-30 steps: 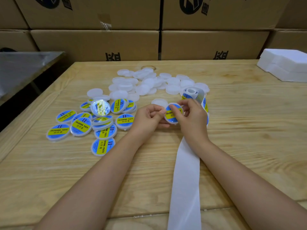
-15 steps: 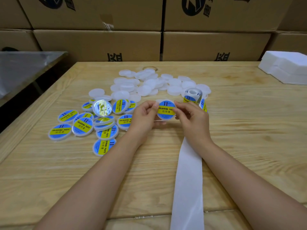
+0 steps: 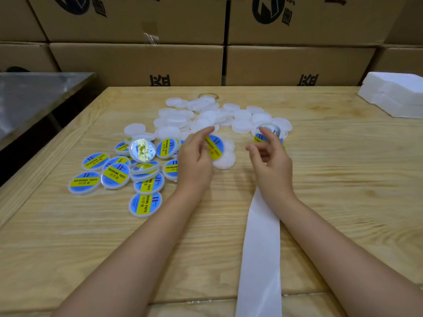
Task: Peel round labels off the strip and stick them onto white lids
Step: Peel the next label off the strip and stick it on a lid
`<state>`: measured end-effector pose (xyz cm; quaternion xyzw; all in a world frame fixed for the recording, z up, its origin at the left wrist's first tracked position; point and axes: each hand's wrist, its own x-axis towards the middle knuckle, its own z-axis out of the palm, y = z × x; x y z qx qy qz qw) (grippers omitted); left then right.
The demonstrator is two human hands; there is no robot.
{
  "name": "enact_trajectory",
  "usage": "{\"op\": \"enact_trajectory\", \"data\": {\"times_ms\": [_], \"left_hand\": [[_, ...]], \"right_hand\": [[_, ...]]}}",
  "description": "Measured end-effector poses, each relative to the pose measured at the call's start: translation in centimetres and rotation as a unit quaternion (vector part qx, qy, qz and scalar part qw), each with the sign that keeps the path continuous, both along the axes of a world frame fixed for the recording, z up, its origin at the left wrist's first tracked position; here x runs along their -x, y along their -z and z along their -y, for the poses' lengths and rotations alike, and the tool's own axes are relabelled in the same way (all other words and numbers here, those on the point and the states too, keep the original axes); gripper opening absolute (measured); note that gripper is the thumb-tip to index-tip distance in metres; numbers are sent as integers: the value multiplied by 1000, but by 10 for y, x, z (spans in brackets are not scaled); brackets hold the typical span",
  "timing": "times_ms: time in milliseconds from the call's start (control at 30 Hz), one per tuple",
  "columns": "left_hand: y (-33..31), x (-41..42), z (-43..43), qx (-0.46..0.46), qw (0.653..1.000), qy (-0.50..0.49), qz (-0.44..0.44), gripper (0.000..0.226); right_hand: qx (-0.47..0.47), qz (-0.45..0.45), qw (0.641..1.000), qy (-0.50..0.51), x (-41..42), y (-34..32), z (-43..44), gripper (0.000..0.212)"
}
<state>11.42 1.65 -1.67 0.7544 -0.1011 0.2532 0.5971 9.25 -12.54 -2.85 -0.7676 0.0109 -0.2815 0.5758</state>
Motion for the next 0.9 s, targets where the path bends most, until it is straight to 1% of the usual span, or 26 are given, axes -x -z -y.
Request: {"op": "enact_trajectory", "data": {"times_ms": [33, 100, 167, 233, 333, 433, 467, 533, 600, 633, 667, 700, 733, 767, 800, 867, 900], "left_hand": [[-3, -2, -5, -22, 999, -36, 22, 41], [-9, -9, -18, -74, 990, -114, 18, 47], [-9, -17, -31, -162, 966, -199, -29, 51], [-6, -21, -41, -255, 931, -250, -76, 49], [2, -22, -46, -367, 884, -273, -99, 48], [9, -21, -43, -476, 834, -257, -107, 48], [10, -20, -42, -500, 822, -250, -106, 48], [7, -17, -40, -517, 815, -248, -81, 48], [0, -12, -36, -513, 824, -239, -8, 47], [-3, -9, -31, -508, 833, -211, 53, 47], [-6, -5, -24, -501, 841, -163, 124, 46], [-6, -1, -16, -489, 845, -97, 191, 44], [-6, 4, -6, -476, 847, -23, 235, 40], [-4, 11, 3, -469, 848, 53, 243, 37], [-1, 17, 12, -472, 844, 123, 223, 35], [7, 26, 24, -502, 819, 229, 154, 37], [12, 27, 27, -520, 805, 257, 124, 38]], "right_hand": [[-15, 1, 1000, 14, -1, 0, 2, 33], [-37, 6, 998, 43, -2, -1, 6, 25], [-53, 30, 996, 68, -2, -2, 7, 24], [-74, 63, 991, 89, -2, -3, 8, 27], [-96, 66, 985, 129, -3, -4, 10, 26], [-138, 29, 975, 174, -5, -5, 13, 26], [-156, 17, 971, 181, -6, -5, 14, 26], [-185, 3, 964, 190, -8, -6, 16, 26], [-199, -4, 962, 189, -8, -6, 17, 26], [-199, -6, 962, 186, -8, -6, 17, 27], [-197, -5, 963, 184, -9, -6, 16, 28], [-195, -2, 964, 181, -9, -6, 16, 28], [-195, 1, 964, 178, -10, -6, 16, 28], [-196, 2, 965, 175, -11, -6, 17, 28], [-196, -3, 966, 171, -12, -5, 18, 26], [-174, -29, 970, 167, -15, -3, 22, 23], [-147, -47, 974, 164, -16, -2, 24, 22]]}}
